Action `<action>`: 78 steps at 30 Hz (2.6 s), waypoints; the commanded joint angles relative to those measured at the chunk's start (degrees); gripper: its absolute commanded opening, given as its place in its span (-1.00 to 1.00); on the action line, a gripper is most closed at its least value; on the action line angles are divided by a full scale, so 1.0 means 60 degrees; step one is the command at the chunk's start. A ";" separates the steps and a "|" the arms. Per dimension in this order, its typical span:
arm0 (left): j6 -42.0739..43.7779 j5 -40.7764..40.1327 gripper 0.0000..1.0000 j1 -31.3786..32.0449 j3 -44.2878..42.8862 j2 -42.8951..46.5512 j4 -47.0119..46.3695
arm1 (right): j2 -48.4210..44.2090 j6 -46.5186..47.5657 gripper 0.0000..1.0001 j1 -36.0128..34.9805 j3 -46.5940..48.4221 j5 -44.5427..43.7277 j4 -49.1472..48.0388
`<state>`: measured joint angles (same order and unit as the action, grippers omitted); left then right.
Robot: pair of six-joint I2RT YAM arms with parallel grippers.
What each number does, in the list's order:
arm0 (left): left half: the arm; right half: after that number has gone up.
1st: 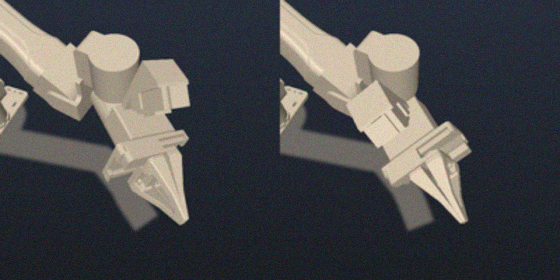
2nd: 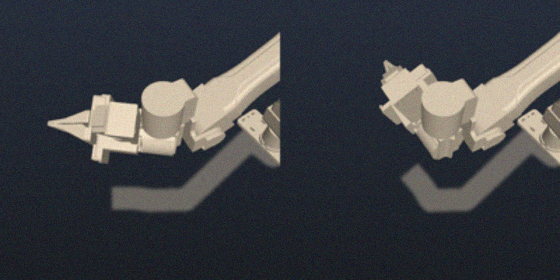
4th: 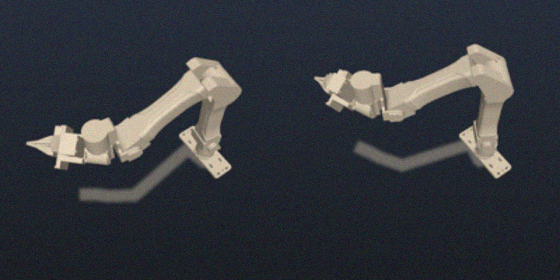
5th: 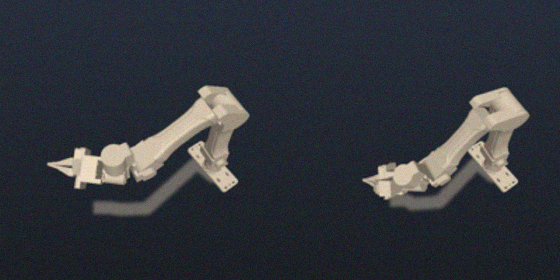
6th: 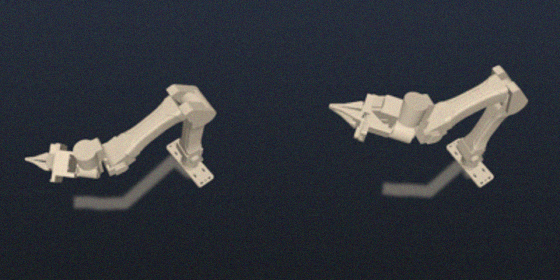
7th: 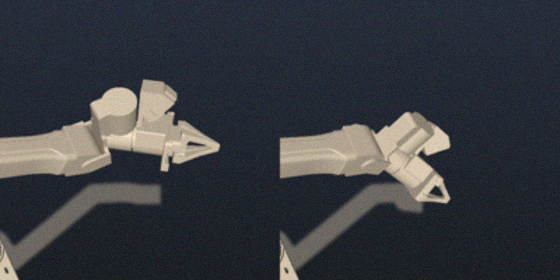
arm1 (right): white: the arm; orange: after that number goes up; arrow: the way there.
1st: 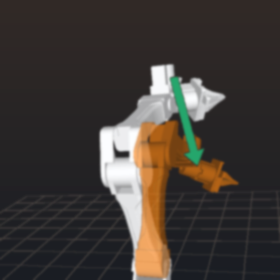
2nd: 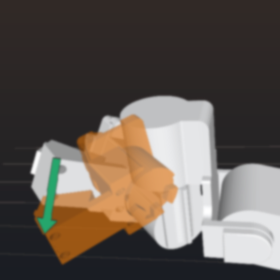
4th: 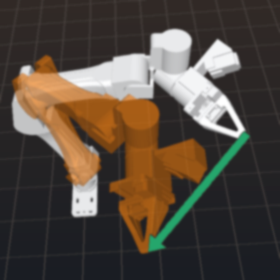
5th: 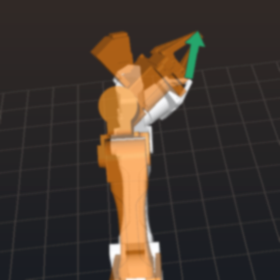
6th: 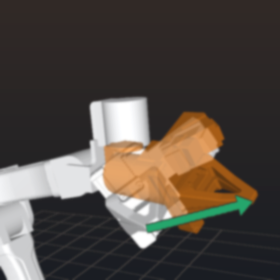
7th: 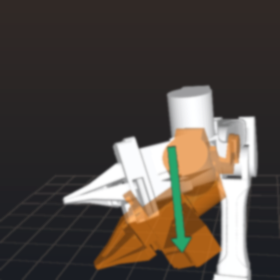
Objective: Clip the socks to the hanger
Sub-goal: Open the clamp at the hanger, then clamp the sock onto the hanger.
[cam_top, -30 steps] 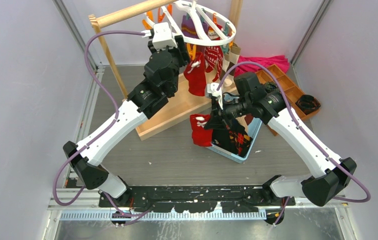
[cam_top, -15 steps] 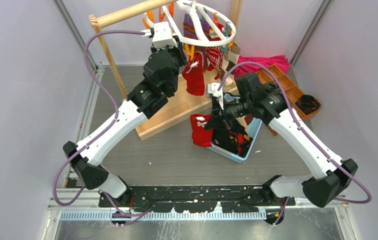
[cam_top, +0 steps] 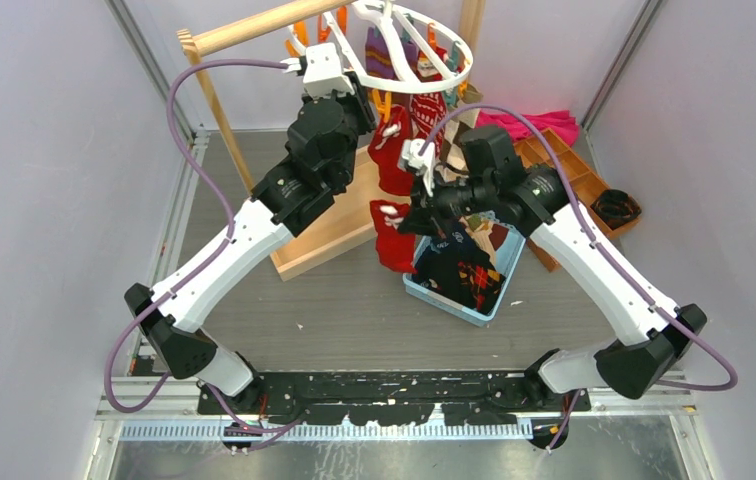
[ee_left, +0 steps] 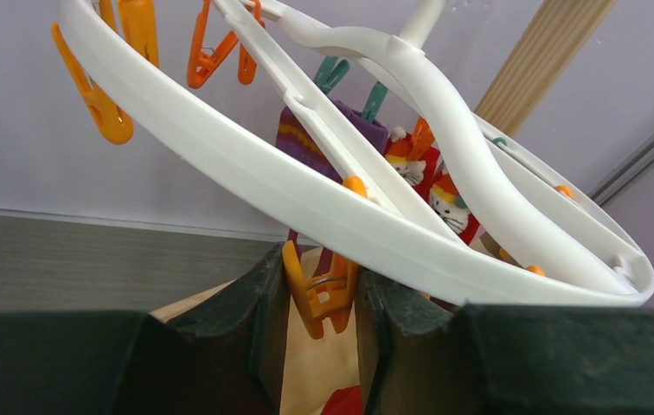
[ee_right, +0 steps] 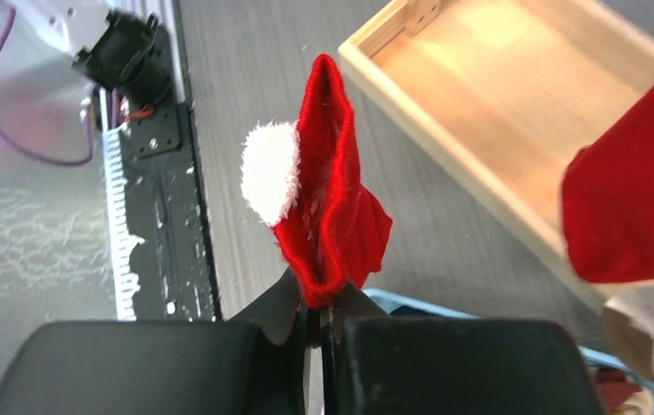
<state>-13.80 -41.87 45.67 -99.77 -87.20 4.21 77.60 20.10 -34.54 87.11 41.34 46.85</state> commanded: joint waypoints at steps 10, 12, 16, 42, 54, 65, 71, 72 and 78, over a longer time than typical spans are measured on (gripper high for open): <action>-0.0842 0.0130 -1.00 -0.0067 -0.0323 0.0657 0.0342 | 0.1671 -0.3576 -0.98 -0.0163 0.3564 -0.2552 -0.0746; -0.0913 0.0189 -1.00 -0.0081 -0.0321 0.0666 0.0350 | 0.1857 -0.4193 -0.99 -0.0161 0.3727 -0.2764 -0.0994; -0.1031 0.0304 -0.99 -0.0097 -0.0388 0.0631 0.0414 | 0.2080 -0.5083 -0.99 -0.0202 0.3835 -0.2784 -0.1501; -0.1303 0.0463 -0.99 -0.0123 -0.0423 0.0598 0.0529 | 0.2398 -0.7918 -0.99 -0.0806 0.3396 -0.5041 -0.3129; -0.1303 0.0518 -1.00 -0.0126 -0.0427 0.0653 0.0586 | 0.2203 -0.7888 -0.98 -0.0816 0.2984 -0.5663 -0.2907; -0.1347 0.0547 -0.99 -0.0123 -0.0412 0.0658 0.0657 | 0.2152 -0.7370 -0.99 -0.0819 0.3177 -0.5454 -0.2930; -0.1347 0.0559 -0.99 -0.0126 -0.0412 0.0668 0.0673 | 0.2268 -0.7117 -0.99 -0.0831 0.3430 -0.5032 -0.2960; -0.1345 0.0560 -0.99 -0.0126 -0.0409 0.0671 0.0662 | 0.2271 -0.7078 -0.99 -0.0825 0.3459 -0.4999 -0.2956; -0.1360 0.0569 -0.99 -0.0125 -0.0408 0.0669 0.0662 | 0.2342 -0.6850 -0.99 -0.0822 0.3600 -0.4797 -0.2922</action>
<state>-20.97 -38.72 44.99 -100.07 -85.58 9.74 91.98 -22.74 -39.27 105.80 10.79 30.92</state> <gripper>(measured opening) 0.309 0.089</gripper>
